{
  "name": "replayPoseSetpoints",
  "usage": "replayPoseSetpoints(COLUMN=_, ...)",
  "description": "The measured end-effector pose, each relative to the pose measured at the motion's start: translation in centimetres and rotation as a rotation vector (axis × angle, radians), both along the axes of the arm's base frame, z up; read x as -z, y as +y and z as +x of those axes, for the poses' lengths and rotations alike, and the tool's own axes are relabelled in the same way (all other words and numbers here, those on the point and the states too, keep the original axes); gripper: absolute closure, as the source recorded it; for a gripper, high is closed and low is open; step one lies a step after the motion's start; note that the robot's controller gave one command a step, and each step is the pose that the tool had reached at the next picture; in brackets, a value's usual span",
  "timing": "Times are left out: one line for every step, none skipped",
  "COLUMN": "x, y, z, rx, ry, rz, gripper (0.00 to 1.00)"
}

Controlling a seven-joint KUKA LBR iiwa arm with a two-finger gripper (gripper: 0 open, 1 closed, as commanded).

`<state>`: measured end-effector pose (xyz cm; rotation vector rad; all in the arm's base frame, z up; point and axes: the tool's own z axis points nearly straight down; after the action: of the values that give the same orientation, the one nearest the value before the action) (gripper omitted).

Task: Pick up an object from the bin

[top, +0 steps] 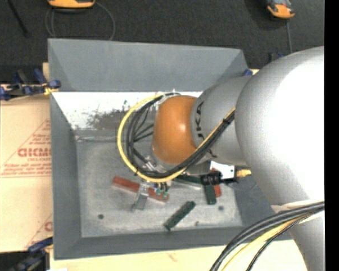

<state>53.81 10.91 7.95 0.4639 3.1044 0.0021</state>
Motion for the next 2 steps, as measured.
replayPoseSetpoints(x=0.86, y=1.97, z=-1.34, rx=0.157, ry=0.001, rz=0.001, gripper=1.0)
replayPoseSetpoints(x=0.86, y=1.97, z=-1.33, rx=0.157, ry=0.001, rz=0.001, gripper=1.0)
